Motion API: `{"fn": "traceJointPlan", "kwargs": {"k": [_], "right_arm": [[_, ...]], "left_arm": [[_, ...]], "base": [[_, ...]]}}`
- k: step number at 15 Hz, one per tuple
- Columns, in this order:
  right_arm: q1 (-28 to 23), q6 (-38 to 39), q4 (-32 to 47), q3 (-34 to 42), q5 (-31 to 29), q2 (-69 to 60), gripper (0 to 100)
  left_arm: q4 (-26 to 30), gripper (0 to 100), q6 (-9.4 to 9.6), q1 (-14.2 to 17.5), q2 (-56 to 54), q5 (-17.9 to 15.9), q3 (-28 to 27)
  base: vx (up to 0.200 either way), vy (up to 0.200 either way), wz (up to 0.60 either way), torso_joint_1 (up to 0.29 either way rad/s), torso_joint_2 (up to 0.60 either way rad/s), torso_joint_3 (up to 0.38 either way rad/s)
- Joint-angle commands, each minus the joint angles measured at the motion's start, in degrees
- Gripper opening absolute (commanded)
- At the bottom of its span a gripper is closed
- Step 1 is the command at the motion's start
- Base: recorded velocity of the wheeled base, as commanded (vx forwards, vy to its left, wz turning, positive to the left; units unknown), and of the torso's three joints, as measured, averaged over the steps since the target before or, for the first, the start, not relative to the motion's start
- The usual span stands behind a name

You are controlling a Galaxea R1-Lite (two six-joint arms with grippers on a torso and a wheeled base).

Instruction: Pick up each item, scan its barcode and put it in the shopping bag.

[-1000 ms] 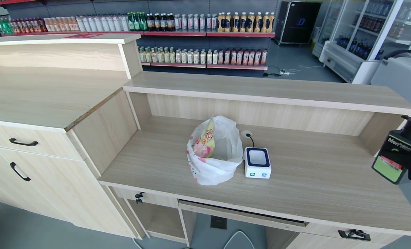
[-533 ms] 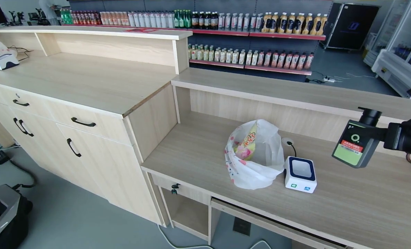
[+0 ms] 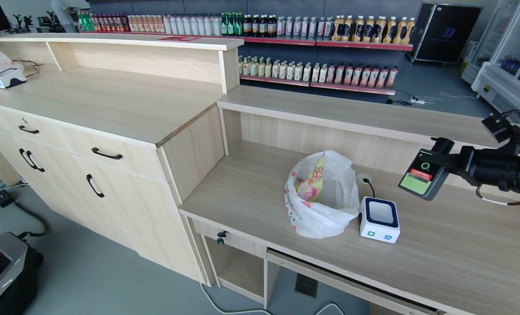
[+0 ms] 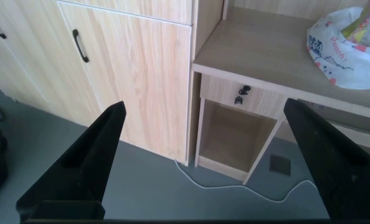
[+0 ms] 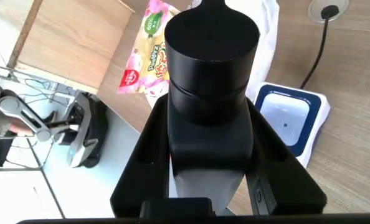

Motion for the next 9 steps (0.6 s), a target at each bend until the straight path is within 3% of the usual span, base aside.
{"fn": "traceJointPlan", "kwargs": {"k": [1, 4, 9], "right_arm": [[-0.8, 0.0, -0.2, -1.1, 2.3, 4.6, 0], [-1.9, -1.4, -0.3, -1.1, 8.2, 6.8, 0], [-4.7, -16.4, 0.1, -0.8, 15.9, 12.3, 0]], "left_arm": [[0.0, 100, -0.01, 0.0, 0.0, 0.0, 0.0], [0.0, 100, -0.01, 0.0, 0.0, 0.0, 0.0], [0.0, 100, -0.01, 0.0, 0.0, 0.0, 0.0]], "base": [[0.000, 0.000, 0.00, 0.000, 0.00, 0.000], [0.000, 0.000, 0.00, 0.000, 0.00, 0.000], [0.000, 0.000, 0.00, 0.000, 0.00, 0.000]]}}
